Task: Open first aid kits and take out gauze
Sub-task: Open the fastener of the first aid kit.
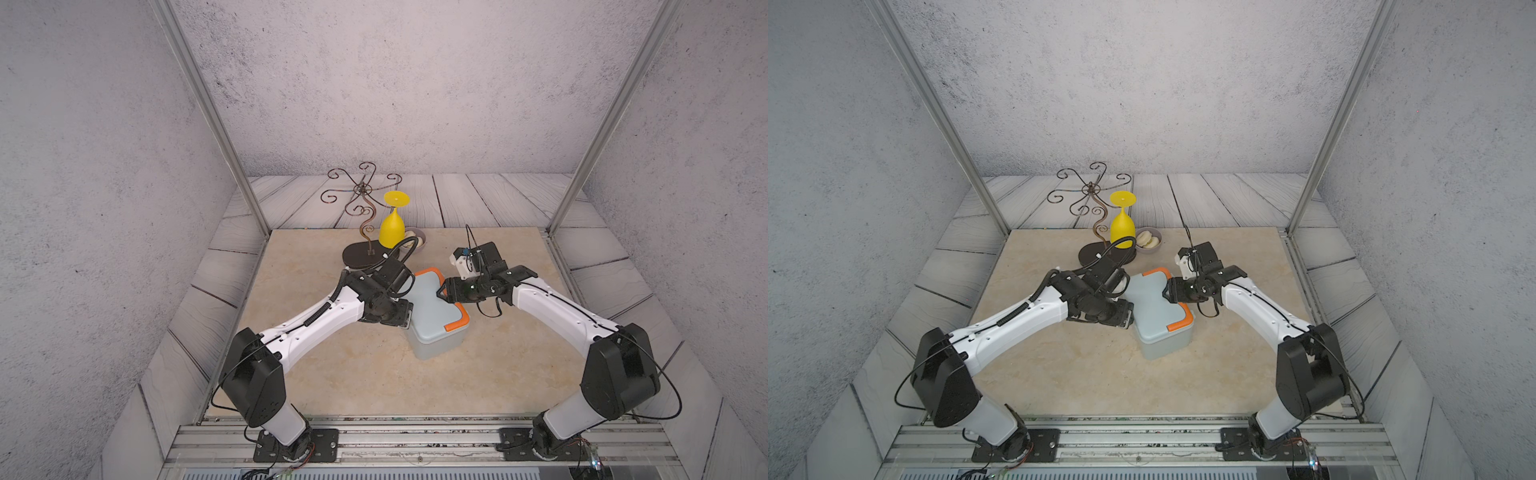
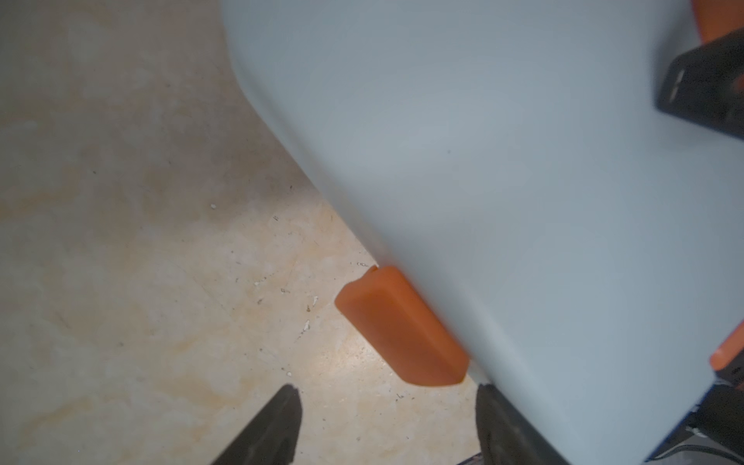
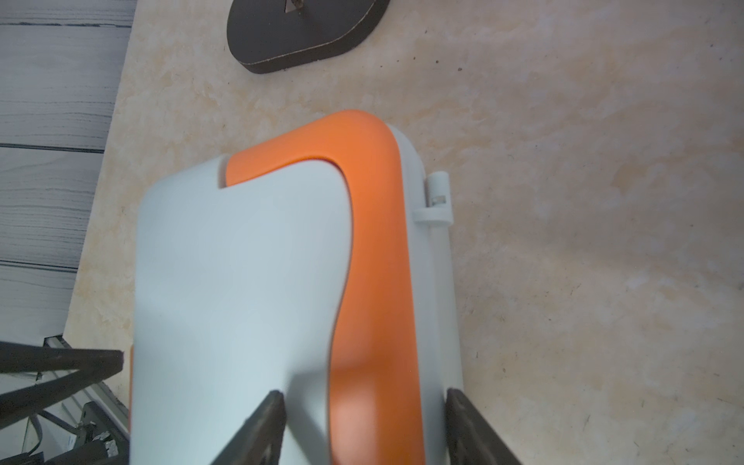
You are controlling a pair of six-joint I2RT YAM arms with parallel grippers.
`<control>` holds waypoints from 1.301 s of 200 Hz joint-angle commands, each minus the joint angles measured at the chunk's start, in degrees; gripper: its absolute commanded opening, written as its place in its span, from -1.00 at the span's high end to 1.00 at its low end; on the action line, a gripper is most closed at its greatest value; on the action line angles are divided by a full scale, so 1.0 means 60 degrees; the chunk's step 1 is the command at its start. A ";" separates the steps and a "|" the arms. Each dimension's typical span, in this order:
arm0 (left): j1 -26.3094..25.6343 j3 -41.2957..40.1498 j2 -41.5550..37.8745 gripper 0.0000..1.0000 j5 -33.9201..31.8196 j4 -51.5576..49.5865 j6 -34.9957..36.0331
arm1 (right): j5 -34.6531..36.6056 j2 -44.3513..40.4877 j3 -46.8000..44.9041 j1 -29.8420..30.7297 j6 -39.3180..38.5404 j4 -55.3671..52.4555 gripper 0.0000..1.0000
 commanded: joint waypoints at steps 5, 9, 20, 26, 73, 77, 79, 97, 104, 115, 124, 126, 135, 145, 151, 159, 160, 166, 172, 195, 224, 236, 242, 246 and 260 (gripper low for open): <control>-0.0187 0.0133 0.0399 -0.52 -0.0343 0.0387 0.0839 | 0.1433 0.1228 -0.0901 0.0046 -0.0365 -0.2207 -0.25; -0.0187 0.0143 0.0414 -0.52 -0.0472 0.0372 0.0876 | 0.1433 0.1216 -0.0901 0.0045 -0.0361 -0.2207 -0.25; -0.0187 0.0160 0.0469 -0.52 -0.0806 0.0286 0.0942 | 0.1433 0.1237 -0.0897 0.0033 -0.0361 -0.2193 -0.25; -0.0187 0.0200 0.0513 -0.52 -0.1081 0.0184 0.0952 | 0.1424 0.1254 -0.0879 0.0050 -0.0359 -0.2204 -0.25; -0.0160 0.0118 0.0226 -0.50 -0.2498 -0.0066 0.0399 | 0.1418 0.1296 -0.1003 0.0048 -0.0373 -0.2134 -0.25; -0.0126 0.0059 0.0142 -0.50 -0.2502 0.0006 0.0338 | 0.1418 0.1298 -0.1009 0.0045 -0.0375 -0.2123 -0.25; -0.0109 0.0019 0.0093 -0.50 -0.2478 0.0042 0.0297 | 0.1418 0.1298 -0.1026 0.0043 -0.0384 -0.2121 -0.25; 0.0117 -0.0425 -0.0419 -0.48 -0.2236 0.0452 -0.0081 | 0.1432 0.1266 -0.1105 0.0032 -0.0382 -0.2090 -0.25; 0.0236 -0.0676 -0.0659 -0.47 -0.2057 0.0656 -0.0279 | 0.1447 0.1269 -0.1124 0.0050 -0.0376 -0.2103 -0.25; 0.0420 -0.1186 -0.1083 -0.46 -0.1803 0.1125 -0.0565 | 0.1483 0.1261 -0.1155 0.0038 -0.0391 -0.2090 -0.25; 0.0562 -0.1743 -0.1471 -0.46 -0.1639 0.1638 -0.0806 | 0.1492 0.1269 -0.1177 0.0049 -0.0395 -0.2105 -0.25; 0.0601 -0.1878 -0.1558 -0.46 -0.1622 0.1768 -0.0854 | 0.1492 0.1258 -0.1178 0.0048 -0.0389 -0.2105 -0.25; 0.0775 -0.2303 -0.1891 -0.46 -0.1400 0.2136 -0.1084 | 0.1503 0.1269 -0.1185 0.0036 -0.0395 -0.2091 -0.25; 0.1086 -0.2731 -0.2153 -0.44 -0.1040 0.2354 -0.1294 | 0.1506 0.1265 -0.1194 0.0045 -0.0388 -0.2104 -0.25; 0.1235 -0.2876 -0.2246 -0.44 -0.0936 0.2372 -0.1395 | 0.1506 0.1253 -0.1194 0.0043 -0.0373 -0.2105 -0.25; 0.1399 -0.3069 -0.2370 -0.43 -0.0819 0.2349 -0.1477 | 0.1520 0.1217 -0.1208 0.0043 -0.0372 -0.2119 -0.25; 0.1419 -0.3094 -0.2381 -0.43 -0.0807 0.2346 -0.1486 | 0.1521 0.1206 -0.1208 0.0043 -0.0372 -0.2119 -0.25; 0.1538 -0.3206 -0.2461 -0.43 -0.0691 0.2344 -0.1505 | 0.1532 0.1197 -0.1195 0.0042 -0.0385 -0.2148 -0.25; 0.1642 -0.3267 -0.2562 -0.43 -0.0570 0.2319 -0.1523 | 0.1536 0.1181 -0.1162 0.0033 -0.0396 -0.2188 -0.25; 0.1818 -0.3132 -0.2972 -0.43 0.0138 0.2183 -0.1457 | 0.1683 0.0933 -0.0865 0.0032 -0.0504 -0.2606 -0.24; 0.1805 -0.2069 -0.3294 -0.43 0.1065 0.1832 -0.1270 | 0.2109 0.0661 -0.0232 0.0047 -0.0719 -0.3372 -0.01; 0.1805 -0.1512 -0.3212 -0.43 0.1273 0.1590 -0.1184 | 0.2201 0.0635 -0.0055 0.0038 -0.0767 -0.3577 0.15; 0.1805 -0.1255 -0.3144 -0.43 0.1405 0.1516 -0.1148 | 0.2209 0.0592 0.0007 0.0030 -0.0782 -0.3675 0.24; 0.1805 -0.1107 -0.3082 -0.43 0.1506 0.1483 -0.1132 | 0.2209 0.0557 0.0037 0.0039 -0.0783 -0.3744 0.28; 0.1791 -0.0733 -0.2848 -0.43 0.1919 0.1601 -0.1150 | 0.2120 0.0348 0.0163 0.0039 -0.0783 -0.3862 0.33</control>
